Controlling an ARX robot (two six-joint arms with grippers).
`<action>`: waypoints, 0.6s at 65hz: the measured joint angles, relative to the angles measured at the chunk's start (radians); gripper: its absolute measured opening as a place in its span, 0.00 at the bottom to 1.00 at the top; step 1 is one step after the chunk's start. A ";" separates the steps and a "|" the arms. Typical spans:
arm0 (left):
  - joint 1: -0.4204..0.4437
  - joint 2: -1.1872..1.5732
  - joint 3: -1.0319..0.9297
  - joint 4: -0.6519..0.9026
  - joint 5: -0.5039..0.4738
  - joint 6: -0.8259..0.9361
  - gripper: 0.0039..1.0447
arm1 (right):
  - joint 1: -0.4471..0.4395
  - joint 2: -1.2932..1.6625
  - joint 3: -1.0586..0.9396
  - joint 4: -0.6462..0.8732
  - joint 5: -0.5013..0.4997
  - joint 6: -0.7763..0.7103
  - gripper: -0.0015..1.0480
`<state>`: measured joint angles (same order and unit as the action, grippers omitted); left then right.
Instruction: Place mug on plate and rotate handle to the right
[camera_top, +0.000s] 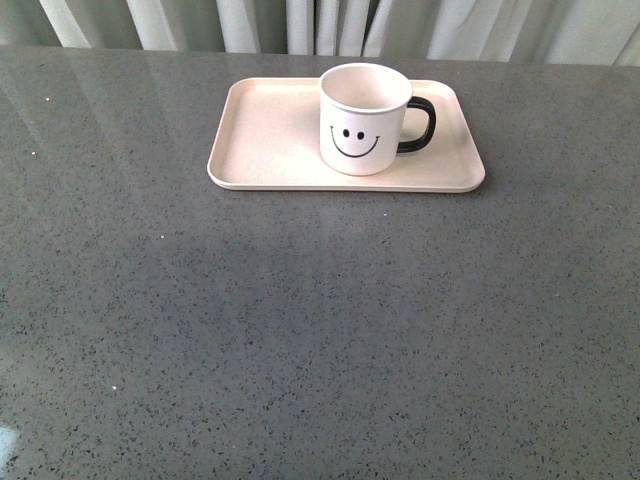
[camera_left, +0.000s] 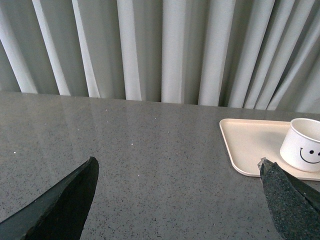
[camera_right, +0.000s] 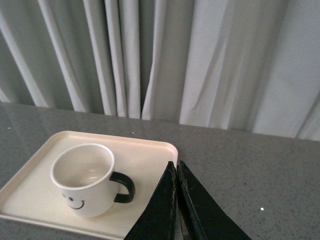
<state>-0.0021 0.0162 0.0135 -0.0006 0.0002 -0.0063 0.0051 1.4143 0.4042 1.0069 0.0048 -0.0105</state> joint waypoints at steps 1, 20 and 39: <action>0.000 0.000 0.000 0.000 0.000 0.000 0.91 | -0.003 -0.013 -0.015 0.001 0.001 0.000 0.02; 0.000 0.000 0.000 0.000 0.000 0.000 0.91 | -0.006 -0.219 -0.201 -0.025 -0.005 0.000 0.02; 0.000 0.000 0.000 0.000 0.000 0.000 0.91 | -0.006 -0.365 -0.333 -0.050 -0.005 0.000 0.02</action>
<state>-0.0021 0.0162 0.0135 -0.0006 0.0002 -0.0063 -0.0010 1.0492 0.0708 0.9565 -0.0002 -0.0105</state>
